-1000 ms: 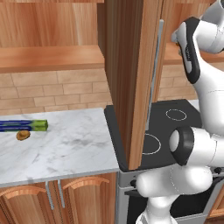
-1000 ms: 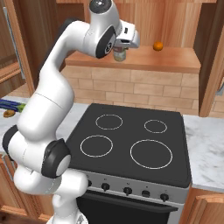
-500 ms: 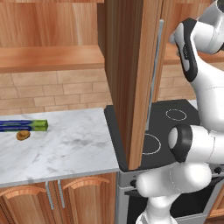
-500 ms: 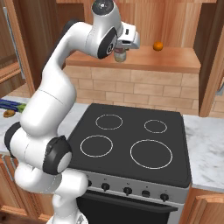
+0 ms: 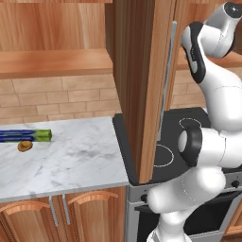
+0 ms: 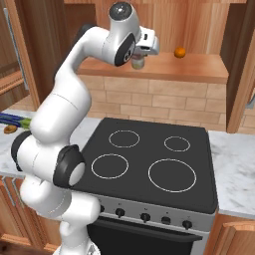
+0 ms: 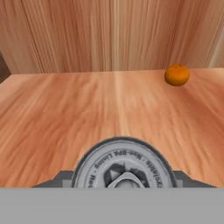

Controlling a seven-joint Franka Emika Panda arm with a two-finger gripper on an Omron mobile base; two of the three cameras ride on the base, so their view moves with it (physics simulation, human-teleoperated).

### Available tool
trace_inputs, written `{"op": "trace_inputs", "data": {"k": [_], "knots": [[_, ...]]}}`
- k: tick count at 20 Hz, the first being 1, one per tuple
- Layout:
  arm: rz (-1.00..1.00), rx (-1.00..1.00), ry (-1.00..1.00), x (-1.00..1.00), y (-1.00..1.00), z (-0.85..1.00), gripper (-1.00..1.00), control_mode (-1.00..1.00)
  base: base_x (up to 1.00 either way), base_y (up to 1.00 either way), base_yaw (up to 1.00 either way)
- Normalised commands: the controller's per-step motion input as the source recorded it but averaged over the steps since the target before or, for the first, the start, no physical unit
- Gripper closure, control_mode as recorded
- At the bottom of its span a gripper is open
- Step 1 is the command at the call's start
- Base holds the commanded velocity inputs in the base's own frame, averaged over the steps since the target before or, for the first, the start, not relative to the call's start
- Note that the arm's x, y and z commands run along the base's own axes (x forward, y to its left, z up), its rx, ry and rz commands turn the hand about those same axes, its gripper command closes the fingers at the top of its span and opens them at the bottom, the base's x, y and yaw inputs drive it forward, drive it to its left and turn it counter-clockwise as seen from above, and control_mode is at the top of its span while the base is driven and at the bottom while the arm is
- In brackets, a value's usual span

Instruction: Pick the bar and canned food from the counter and place them in the cabinets closest to them.

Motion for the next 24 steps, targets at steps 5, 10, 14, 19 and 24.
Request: {"op": "trace_inputs", "data": {"k": [5, 10, 14, 19, 24], "knots": [[0.02, 0.00, 0.00, 0.35, 0.00, -0.02, 1.00, -1.00, 0.00, 0.00, 0.00], [0.02, 0.00, 0.00, 0.30, 0.00, 0.00, -1.00, -1.00, 0.00, 0.00, 0.00], [0.01, 0.00, 0.00, 0.12, 0.00, 0.00, -1.00, -1.00, 0.00, 0.00, 0.00], [0.00, 0.00, 0.00, 0.00, 0.00, 0.00, -1.00, -1.00, 0.00, 0.00, 0.00], [0.00, 0.00, 0.00, -0.14, 0.00, 0.00, -1.00, -1.00, 0.00, 0.00, 0.00]]}}
